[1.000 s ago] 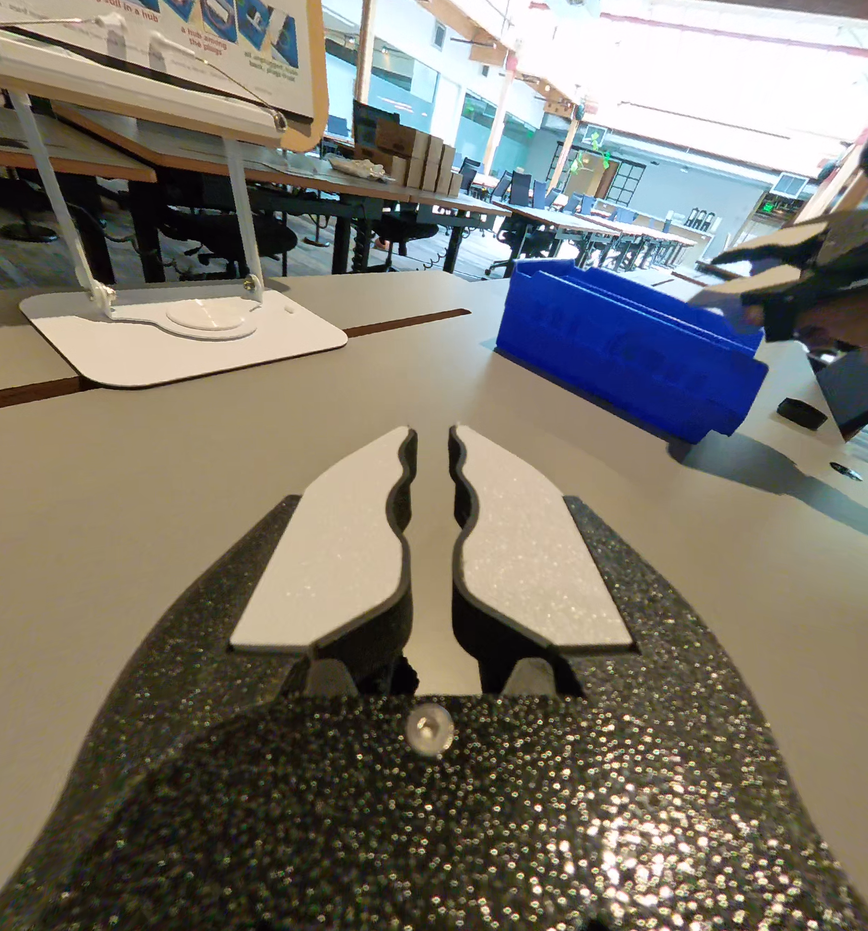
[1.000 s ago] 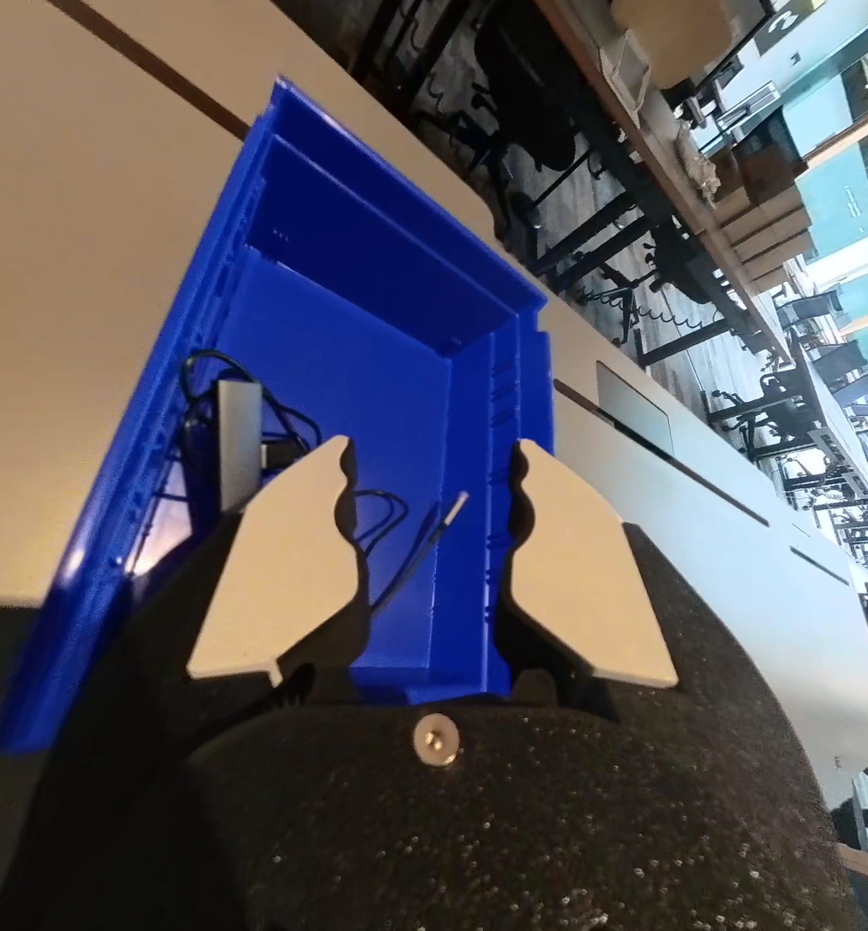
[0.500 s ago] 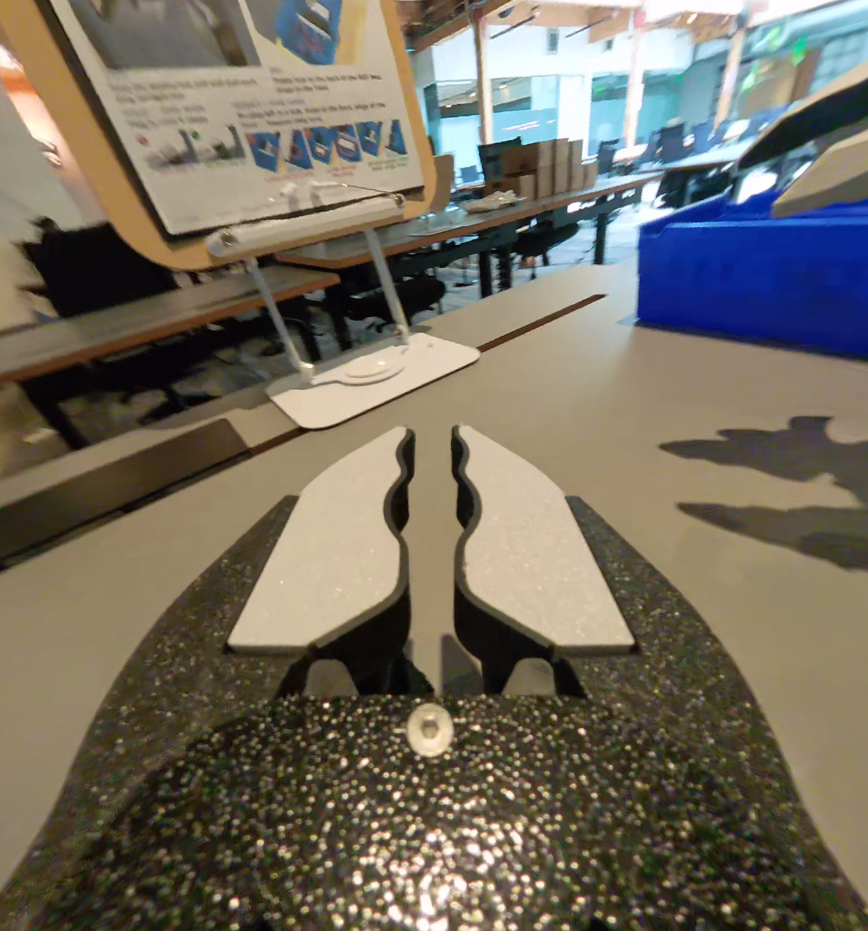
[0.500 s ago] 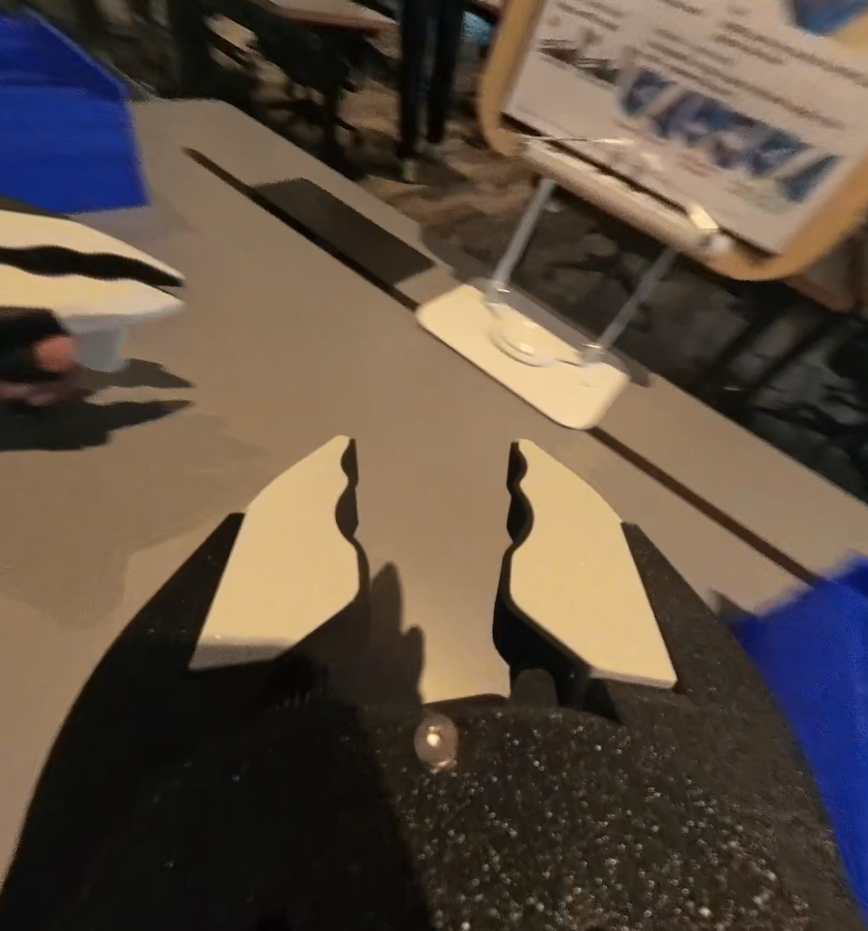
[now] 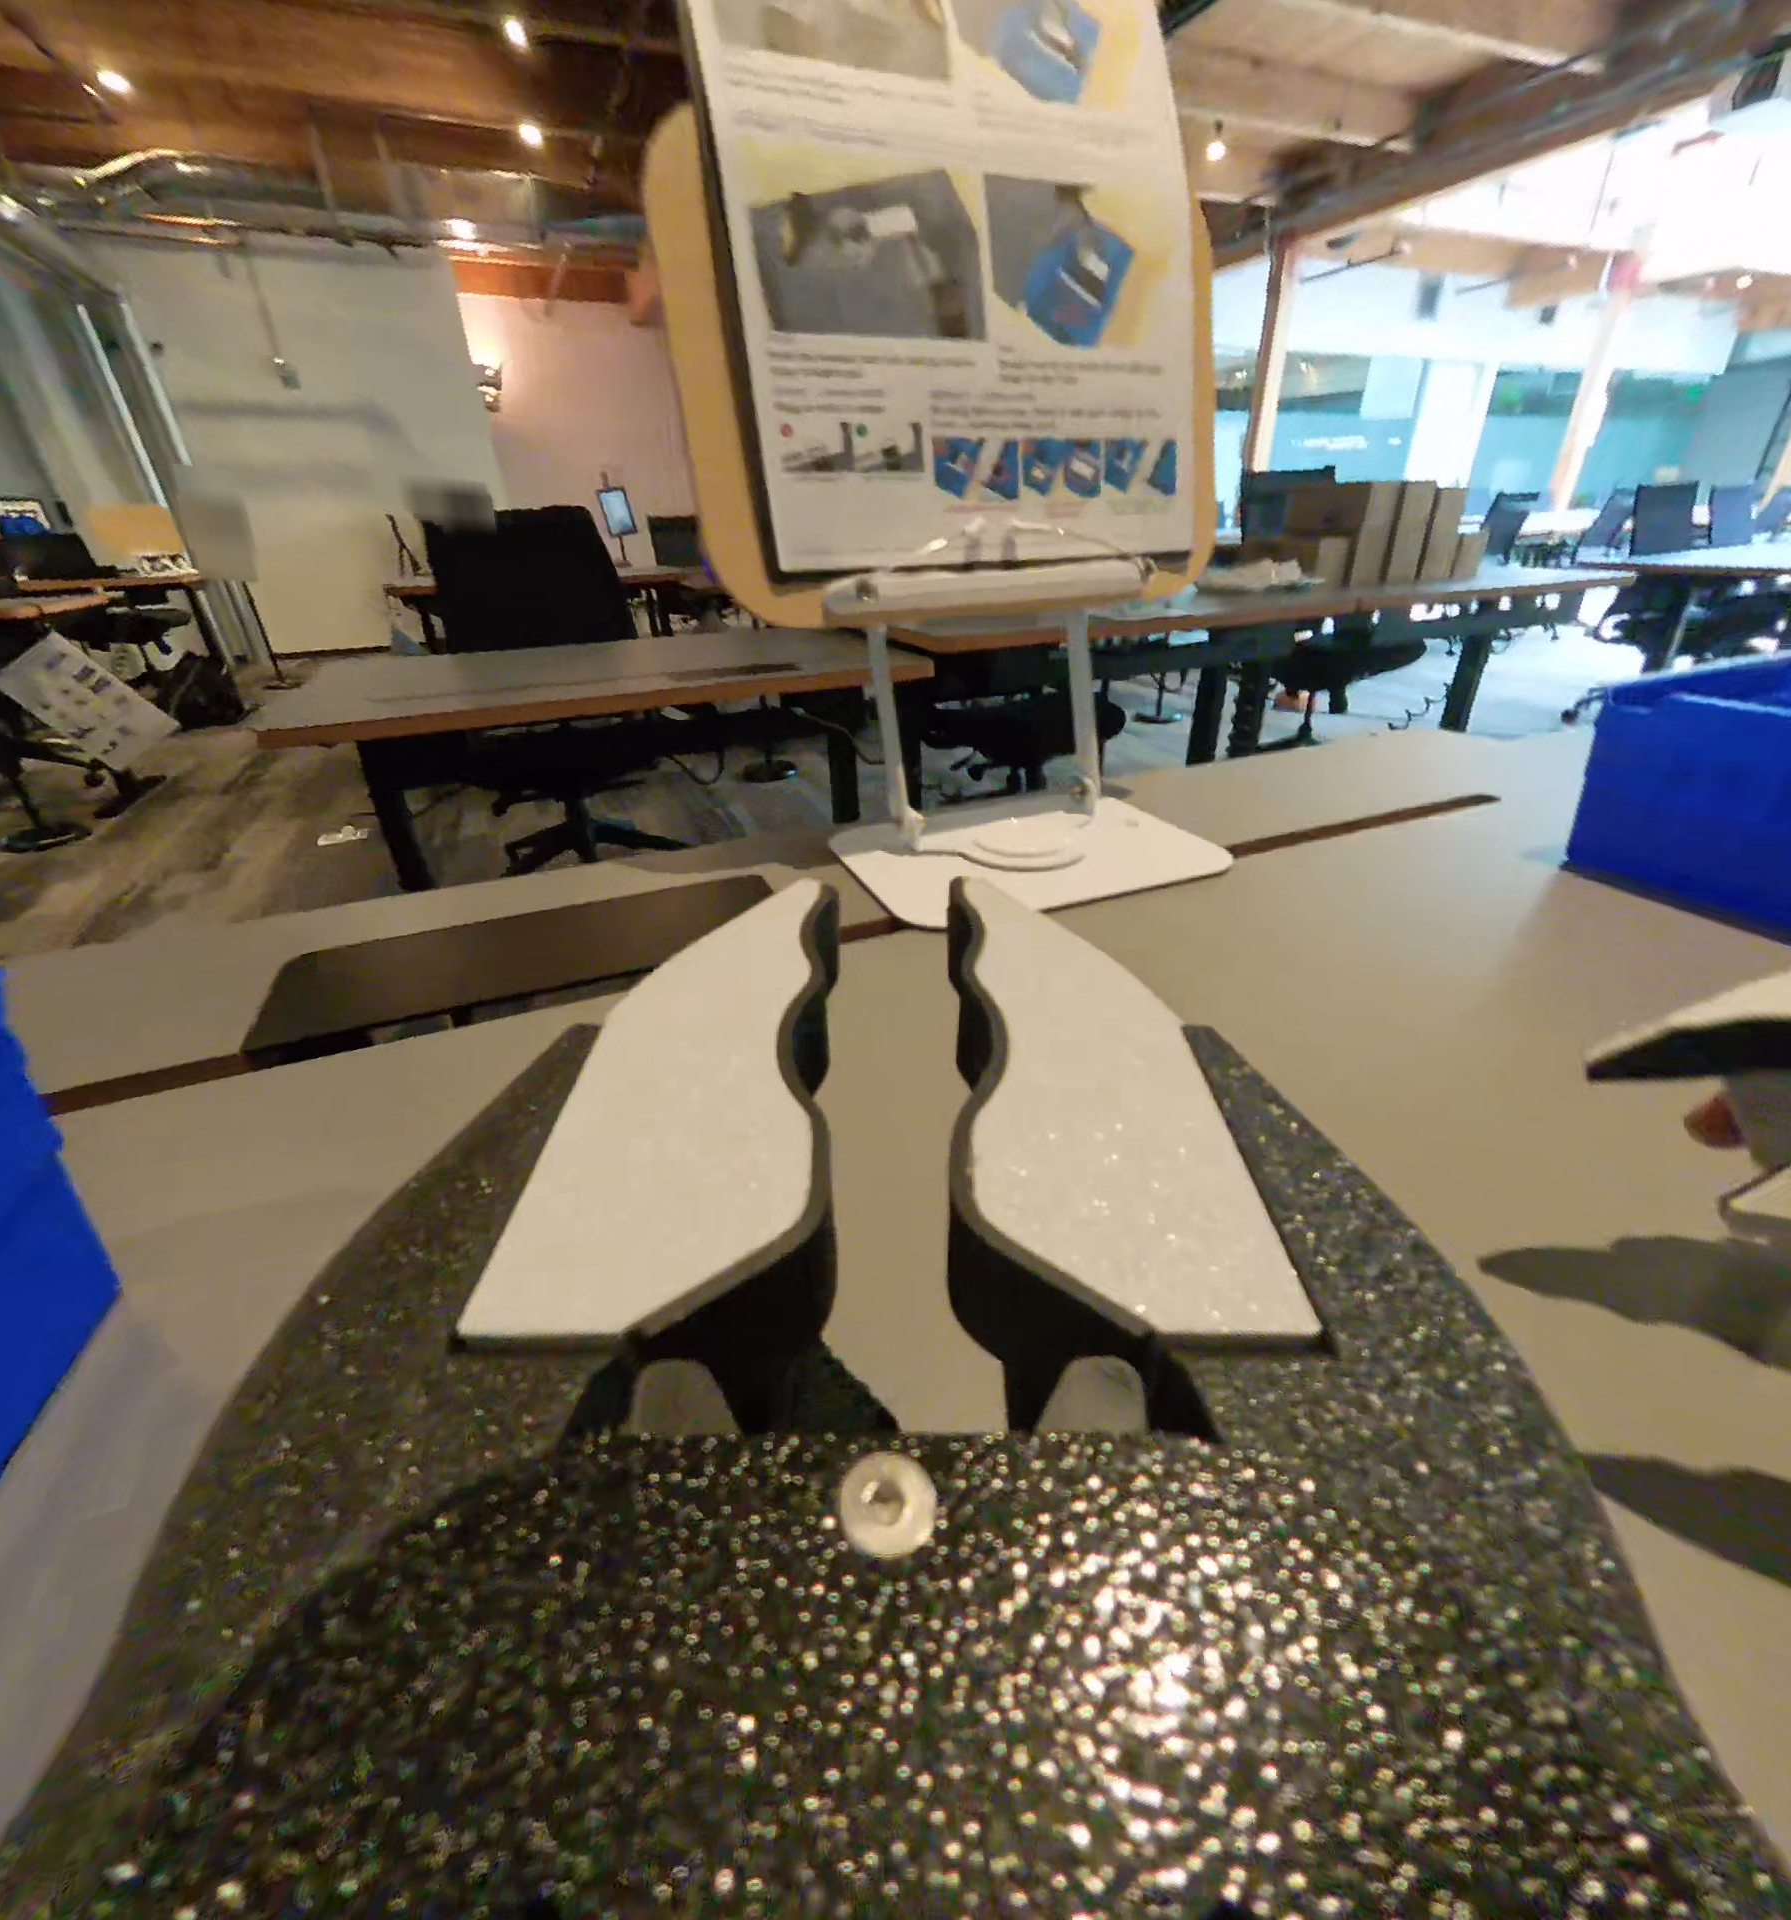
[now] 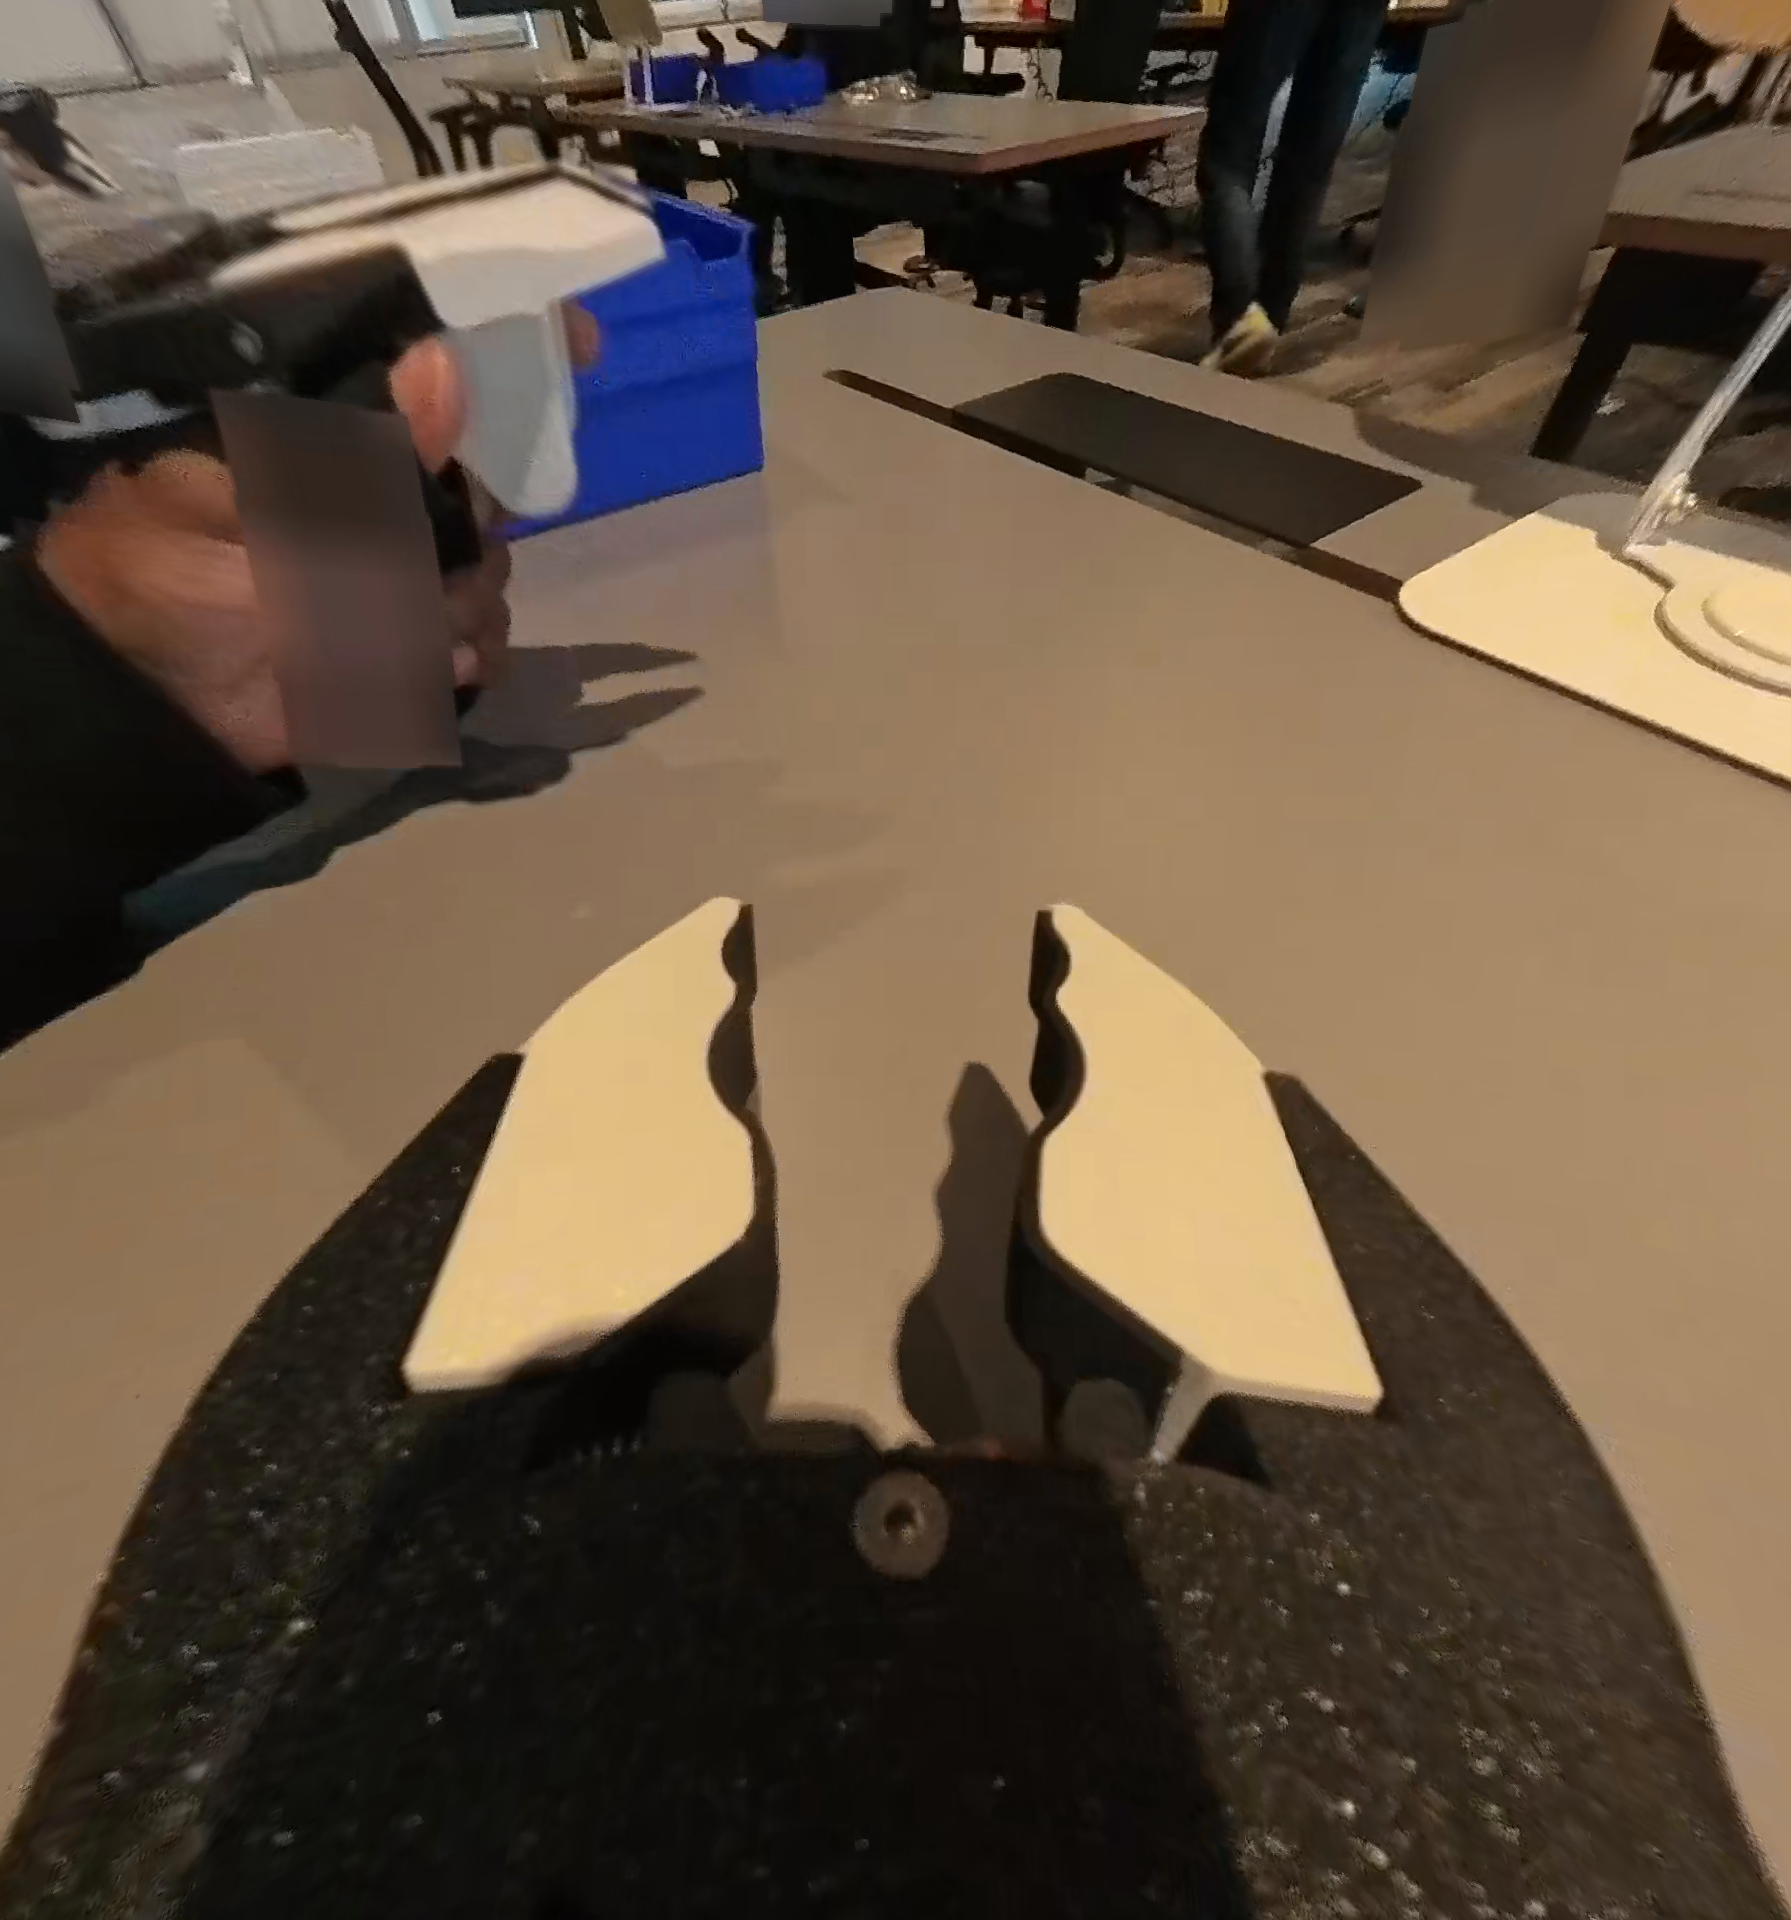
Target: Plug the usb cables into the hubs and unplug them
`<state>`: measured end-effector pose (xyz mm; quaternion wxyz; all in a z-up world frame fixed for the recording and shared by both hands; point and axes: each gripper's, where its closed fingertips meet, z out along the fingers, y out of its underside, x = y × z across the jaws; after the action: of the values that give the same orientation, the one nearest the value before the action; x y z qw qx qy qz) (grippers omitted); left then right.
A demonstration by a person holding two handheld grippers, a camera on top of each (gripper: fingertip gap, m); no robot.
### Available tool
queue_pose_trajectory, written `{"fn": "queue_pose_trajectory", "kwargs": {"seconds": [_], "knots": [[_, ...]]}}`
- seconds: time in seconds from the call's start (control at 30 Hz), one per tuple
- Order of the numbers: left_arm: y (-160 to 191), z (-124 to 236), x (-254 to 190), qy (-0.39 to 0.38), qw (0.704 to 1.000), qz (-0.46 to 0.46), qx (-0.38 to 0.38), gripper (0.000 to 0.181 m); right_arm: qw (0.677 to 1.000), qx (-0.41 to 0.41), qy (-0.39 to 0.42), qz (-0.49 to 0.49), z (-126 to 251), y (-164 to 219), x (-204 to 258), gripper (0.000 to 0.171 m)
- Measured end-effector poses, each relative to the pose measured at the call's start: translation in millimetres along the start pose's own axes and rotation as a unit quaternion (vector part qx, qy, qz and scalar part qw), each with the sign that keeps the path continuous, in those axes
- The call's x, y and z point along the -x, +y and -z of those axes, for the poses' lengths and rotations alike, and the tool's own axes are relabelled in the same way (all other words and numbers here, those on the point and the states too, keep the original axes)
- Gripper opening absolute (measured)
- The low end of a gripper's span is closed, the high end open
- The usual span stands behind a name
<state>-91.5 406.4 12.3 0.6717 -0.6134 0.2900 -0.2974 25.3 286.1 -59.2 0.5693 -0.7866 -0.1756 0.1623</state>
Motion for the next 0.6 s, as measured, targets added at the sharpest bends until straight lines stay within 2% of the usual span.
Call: {"fn": "queue_pose_trajectory", "kwargs": {"seconds": [0.2,0.33,0.4,0.5,0.6], "knots": [[-59.6,56.4,54.4,-0.063,0.997,0.021,-0.043,0.021,1.0,0.007,-0.012,0.006,-1.9,1.3,3.4,0.05],[-94.1,94.6,126.1,-0.157,0.985,-0.053,0.052,0.024,1.0,0.013,-0.018,0.007,-2.2,3.1,5.6,0.05],[-103.7,105.9,158.6,-0.167,0.975,-0.087,0.121,0.024,1.0,0.017,-0.024,0.006,-1.6,4.3,7.4,0.05],[-82.0,111.2,201.5,-0.14,0.955,-0.097,0.241,0.023,0.999,0.018,-0.027,0.005,-1.5,4.6,8.0,0.05],[-26.6,117.3,226.0,-0.073,0.926,-0.057,0.366,0.023,0.999,0.022,-0.031,0.0,-2.3,5.4,7.8,0.05]]}}
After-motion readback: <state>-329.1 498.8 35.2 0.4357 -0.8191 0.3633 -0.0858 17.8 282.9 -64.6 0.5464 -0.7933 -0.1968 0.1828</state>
